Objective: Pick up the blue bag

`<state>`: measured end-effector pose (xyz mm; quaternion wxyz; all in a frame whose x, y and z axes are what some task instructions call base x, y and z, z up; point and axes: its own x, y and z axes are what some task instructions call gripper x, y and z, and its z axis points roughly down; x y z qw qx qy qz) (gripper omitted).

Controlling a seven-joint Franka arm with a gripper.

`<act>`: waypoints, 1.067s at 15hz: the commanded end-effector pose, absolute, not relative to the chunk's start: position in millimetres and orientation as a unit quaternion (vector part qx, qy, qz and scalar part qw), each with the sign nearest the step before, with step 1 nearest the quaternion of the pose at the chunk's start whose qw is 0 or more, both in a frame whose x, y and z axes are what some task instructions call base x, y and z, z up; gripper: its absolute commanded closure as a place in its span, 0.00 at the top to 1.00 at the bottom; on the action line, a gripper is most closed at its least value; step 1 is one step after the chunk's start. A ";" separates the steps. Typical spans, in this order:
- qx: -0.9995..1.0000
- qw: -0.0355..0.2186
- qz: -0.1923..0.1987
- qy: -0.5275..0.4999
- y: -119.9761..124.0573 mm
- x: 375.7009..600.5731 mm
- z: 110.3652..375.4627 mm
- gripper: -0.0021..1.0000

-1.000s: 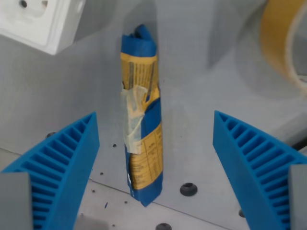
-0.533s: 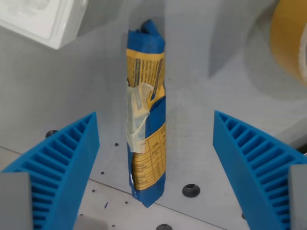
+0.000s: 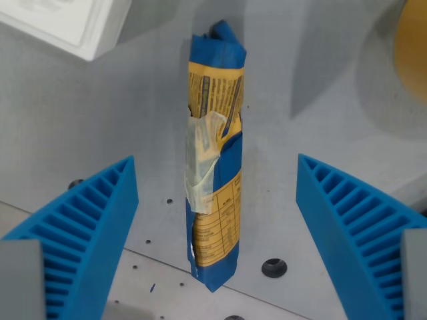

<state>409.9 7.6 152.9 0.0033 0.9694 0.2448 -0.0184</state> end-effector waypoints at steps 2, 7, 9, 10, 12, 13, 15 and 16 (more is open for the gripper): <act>0.967 0.029 0.025 0.250 9.9 408.6 141.4 1.00; 0.968 0.029 0.023 0.250 10.1 409.8 121.5 0.00; 0.968 0.029 0.023 0.250 10.1 409.8 121.5 0.00; 0.968 0.029 0.023 0.250 10.1 409.8 121.5 0.00; 0.968 0.029 0.023 0.250 10.1 409.8 121.5 0.00; 0.968 0.029 0.023 0.250 10.1 409.8 121.5 0.00; 0.968 0.029 0.023 0.250 10.1 409.8 121.5 0.00; 0.968 0.029 0.023 0.250 10.1 409.8 121.5 0.00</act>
